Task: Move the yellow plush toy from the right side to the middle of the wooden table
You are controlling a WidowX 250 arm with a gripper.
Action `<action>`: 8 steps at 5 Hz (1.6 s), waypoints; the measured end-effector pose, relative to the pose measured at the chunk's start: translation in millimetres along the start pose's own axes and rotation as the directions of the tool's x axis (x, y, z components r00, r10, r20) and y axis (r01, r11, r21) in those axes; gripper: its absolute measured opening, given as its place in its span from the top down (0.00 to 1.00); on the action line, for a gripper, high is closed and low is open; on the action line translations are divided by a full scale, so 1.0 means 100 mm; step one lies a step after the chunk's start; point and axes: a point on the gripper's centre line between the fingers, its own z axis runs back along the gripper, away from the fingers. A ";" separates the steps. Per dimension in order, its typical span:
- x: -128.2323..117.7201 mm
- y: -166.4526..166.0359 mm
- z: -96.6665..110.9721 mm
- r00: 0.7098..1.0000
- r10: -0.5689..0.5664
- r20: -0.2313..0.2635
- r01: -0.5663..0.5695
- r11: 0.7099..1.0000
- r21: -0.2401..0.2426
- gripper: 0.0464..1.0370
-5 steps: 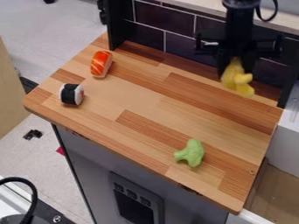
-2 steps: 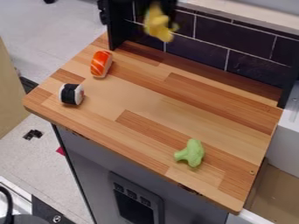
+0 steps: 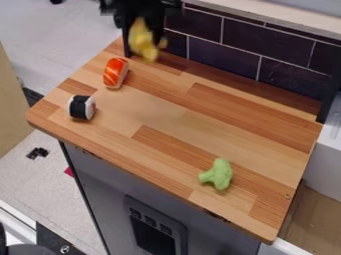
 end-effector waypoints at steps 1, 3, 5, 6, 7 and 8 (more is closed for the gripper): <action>-0.10 -0.04 -0.22 1.000 -0.019 0.013 0.018 0.999 0.046 0.77; -0.15 -0.24 -0.73 1.000 -0.011 0.024 0.008 0.993 0.119 0.77; -0.15 -0.19 -1.14 1.000 -0.005 0.000 0.005 0.985 0.175 0.77; -0.11 -0.17 -1.17 1.000 -0.027 0.011 0.024 0.981 0.192 0.72; -0.14 -0.11 -1.17 1.000 -0.018 0.000 0.018 0.985 0.174 0.44; -0.26 -0.10 -1.06 0.998 -0.026 -0.056 0.034 0.991 0.132 0.15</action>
